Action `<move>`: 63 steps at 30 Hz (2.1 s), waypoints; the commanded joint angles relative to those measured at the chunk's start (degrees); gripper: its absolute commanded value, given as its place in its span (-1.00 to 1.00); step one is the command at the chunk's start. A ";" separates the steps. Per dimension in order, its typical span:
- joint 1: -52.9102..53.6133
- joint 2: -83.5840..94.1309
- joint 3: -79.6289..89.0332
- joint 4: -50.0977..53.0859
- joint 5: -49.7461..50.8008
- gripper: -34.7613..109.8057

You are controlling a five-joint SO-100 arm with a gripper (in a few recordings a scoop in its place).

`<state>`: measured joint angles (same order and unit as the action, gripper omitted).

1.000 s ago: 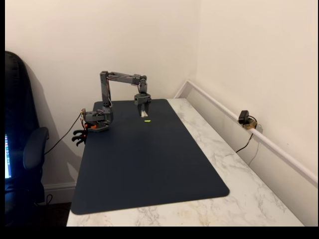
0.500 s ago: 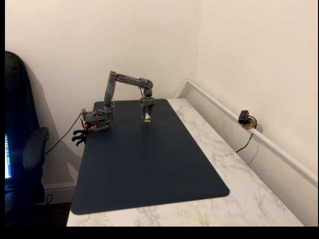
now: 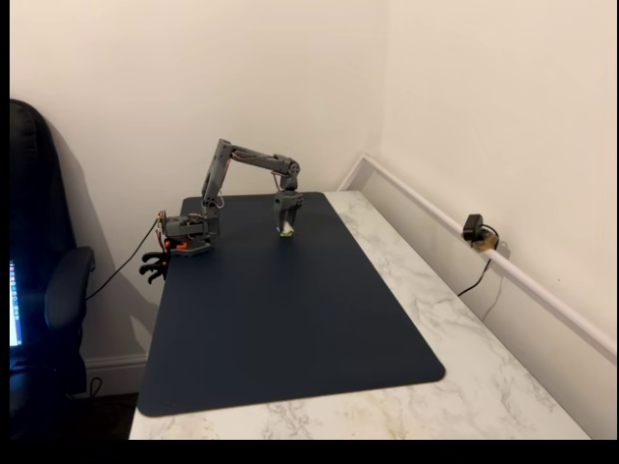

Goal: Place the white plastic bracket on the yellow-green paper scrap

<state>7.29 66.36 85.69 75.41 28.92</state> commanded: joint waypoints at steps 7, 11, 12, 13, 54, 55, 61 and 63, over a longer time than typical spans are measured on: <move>-1.41 9.32 -1.05 4.39 0.79 -0.21; -4.48 18.11 -1.23 8.96 2.64 -0.46; -5.36 20.39 -1.23 10.11 3.08 -0.47; -6.24 22.59 -1.23 11.16 3.60 -0.48; -18.02 110.92 82.71 -26.28 -30.76 -0.52; -18.02 111.71 83.50 -26.10 -31.64 -0.52; -17.93 117.25 87.54 -24.70 -33.57 -0.52; -17.75 119.53 88.59 -23.73 -34.37 -0.52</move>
<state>-10.55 182.55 173.58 50.19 -4.13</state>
